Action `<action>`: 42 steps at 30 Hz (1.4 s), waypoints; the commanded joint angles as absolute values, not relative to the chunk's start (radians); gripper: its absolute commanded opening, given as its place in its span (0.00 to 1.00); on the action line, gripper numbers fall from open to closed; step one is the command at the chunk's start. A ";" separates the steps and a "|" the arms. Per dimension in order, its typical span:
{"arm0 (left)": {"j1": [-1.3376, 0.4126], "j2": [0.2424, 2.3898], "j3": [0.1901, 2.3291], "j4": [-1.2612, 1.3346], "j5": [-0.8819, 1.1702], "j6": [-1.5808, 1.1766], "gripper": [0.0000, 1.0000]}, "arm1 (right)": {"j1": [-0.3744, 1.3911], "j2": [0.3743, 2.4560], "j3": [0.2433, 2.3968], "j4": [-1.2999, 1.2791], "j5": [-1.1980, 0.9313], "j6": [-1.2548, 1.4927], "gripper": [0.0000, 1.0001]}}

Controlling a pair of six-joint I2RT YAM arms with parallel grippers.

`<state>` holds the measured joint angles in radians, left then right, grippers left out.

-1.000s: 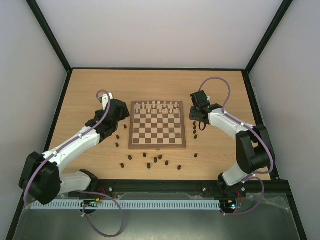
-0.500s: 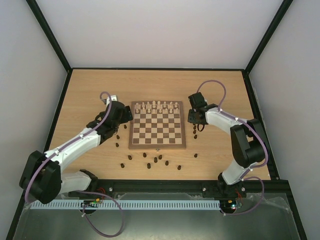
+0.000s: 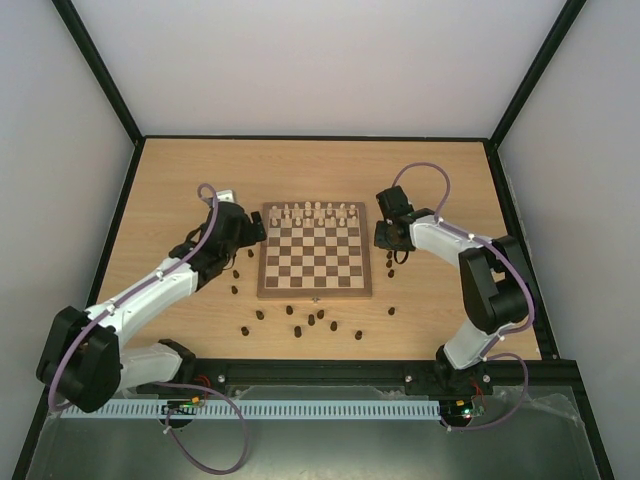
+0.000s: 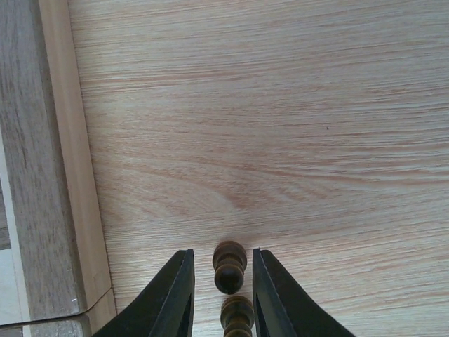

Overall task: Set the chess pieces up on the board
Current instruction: Pick up the chess piece at the center of the board.

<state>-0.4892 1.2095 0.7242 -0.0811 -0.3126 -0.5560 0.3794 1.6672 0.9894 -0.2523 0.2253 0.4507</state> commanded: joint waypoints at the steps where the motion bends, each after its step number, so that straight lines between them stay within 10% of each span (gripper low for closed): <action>1: -0.483 1.200 0.740 -0.067 -0.261 -0.524 0.99 | 0.384 1.696 0.982 -0.308 0.221 0.441 0.23; 42: -0.482 1.068 0.707 -0.097 -0.342 -0.597 0.99 | 0.541 1.519 1.007 -0.321 0.333 0.409 0.01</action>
